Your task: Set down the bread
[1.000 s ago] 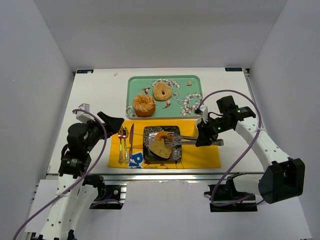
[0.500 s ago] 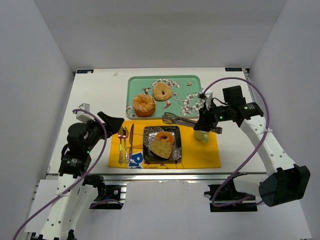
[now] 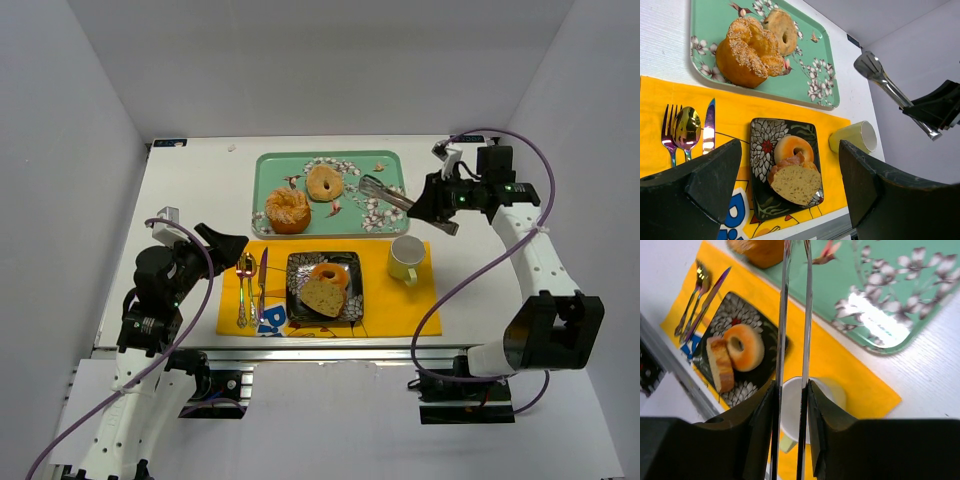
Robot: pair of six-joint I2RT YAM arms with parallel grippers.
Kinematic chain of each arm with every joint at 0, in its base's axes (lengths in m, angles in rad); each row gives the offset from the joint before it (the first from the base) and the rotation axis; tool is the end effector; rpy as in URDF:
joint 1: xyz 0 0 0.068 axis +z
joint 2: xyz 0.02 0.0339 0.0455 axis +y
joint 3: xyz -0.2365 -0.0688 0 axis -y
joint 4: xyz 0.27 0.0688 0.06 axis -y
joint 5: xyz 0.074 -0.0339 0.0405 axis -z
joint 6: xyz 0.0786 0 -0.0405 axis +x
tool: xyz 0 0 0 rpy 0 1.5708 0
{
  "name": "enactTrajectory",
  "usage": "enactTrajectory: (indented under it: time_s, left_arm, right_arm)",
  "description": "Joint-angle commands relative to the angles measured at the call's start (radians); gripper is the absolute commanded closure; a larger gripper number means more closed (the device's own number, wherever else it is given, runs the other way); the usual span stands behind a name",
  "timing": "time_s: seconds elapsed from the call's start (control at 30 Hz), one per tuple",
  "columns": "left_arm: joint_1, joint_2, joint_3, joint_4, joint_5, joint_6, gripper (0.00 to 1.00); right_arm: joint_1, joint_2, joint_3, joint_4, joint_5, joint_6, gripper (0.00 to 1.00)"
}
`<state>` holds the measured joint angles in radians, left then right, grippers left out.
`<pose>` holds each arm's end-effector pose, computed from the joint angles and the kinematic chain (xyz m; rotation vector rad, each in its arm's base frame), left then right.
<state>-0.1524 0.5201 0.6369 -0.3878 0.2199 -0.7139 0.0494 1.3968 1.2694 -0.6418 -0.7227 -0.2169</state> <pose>0.2160 -0.0505 0.2817 -0.3745 1.8758 -0.7991 0.3470 0.0692 0.2792 -0.6378 2.1222 0.7465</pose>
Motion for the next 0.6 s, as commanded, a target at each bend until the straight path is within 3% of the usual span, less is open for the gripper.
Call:
enactTrajectory:
  time_s: [0.0,0.17,0.37,0.57]
  left_arm:
    - [0.005,-0.008,0.024,0.012,0.003,0.013,0.12]
    - [0.005,-0.008,0.015,0.021,0.007,0.01,0.12]
    - [0.005,0.003,0.009,0.043,0.015,0.008,0.12]
    - [0.004,0.035,0.006,0.064,0.033,0.011,0.12]
  right_arm:
    - [-0.078,0.042,0.067,0.082,-0.004,0.076,0.64]
    - [-0.187,0.097,0.081,0.087,-0.015,0.094,0.64]
    - [-0.281,0.137,0.027,0.145,0.123,0.122,0.65]
    - [-0.292,0.139,-0.201,0.415,0.354,0.07,0.64]
